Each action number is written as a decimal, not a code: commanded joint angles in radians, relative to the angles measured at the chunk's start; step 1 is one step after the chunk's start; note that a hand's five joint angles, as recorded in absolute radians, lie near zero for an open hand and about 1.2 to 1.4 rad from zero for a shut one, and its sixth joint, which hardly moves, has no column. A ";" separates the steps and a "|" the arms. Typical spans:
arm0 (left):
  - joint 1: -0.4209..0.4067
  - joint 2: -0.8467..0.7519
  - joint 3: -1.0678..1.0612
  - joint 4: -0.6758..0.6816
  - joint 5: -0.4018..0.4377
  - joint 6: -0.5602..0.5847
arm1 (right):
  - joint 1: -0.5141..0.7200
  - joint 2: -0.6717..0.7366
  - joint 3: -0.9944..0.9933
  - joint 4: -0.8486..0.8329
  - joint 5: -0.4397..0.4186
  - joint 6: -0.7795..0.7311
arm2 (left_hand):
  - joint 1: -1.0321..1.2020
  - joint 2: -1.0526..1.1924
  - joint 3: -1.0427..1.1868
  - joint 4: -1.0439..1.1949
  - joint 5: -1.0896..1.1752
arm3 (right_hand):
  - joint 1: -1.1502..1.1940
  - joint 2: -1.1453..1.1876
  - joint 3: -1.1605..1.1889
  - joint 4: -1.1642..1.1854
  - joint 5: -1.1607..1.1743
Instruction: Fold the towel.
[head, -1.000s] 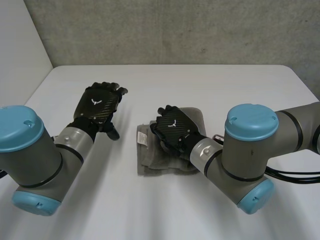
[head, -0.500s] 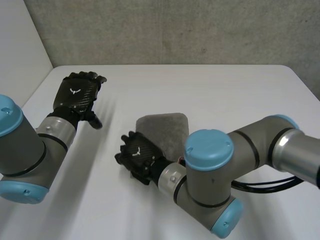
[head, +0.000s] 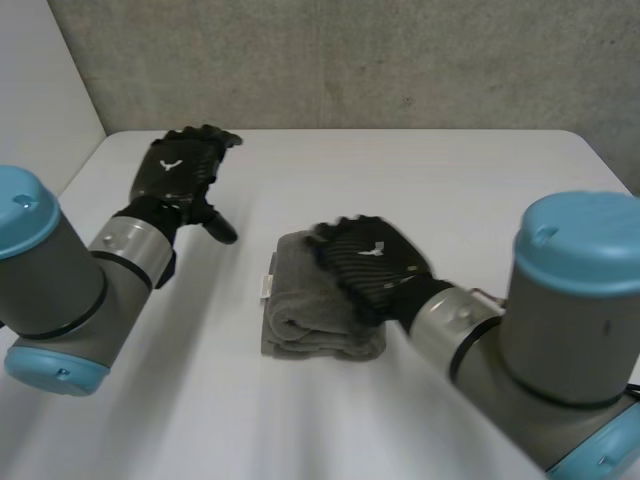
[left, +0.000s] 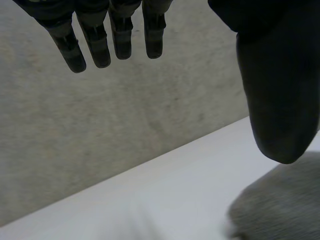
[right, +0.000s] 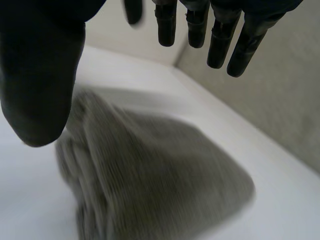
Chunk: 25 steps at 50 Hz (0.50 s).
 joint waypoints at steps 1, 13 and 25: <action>-0.091 -0.089 0.060 -0.057 0.039 -0.072 | -0.165 0.028 -0.008 0.014 -0.001 0.169 | -0.098 -0.059 -0.058 -0.066 -0.048 | -0.059 -0.077 -0.053 -0.076 -0.063; -0.144 -0.253 0.122 -0.075 0.050 -0.073 | -0.187 0.190 -0.070 -0.095 -0.009 0.332 | -0.095 -0.056 -0.058 -0.066 -0.045 | -0.059 -0.077 -0.053 -0.076 -0.063; -0.127 -0.301 0.056 -0.074 0.046 -0.017 | -0.164 0.327 -0.134 -0.095 -0.009 0.402 | -0.092 -0.053 -0.058 -0.066 -0.042 | -0.059 -0.077 -0.053 -0.076 -0.063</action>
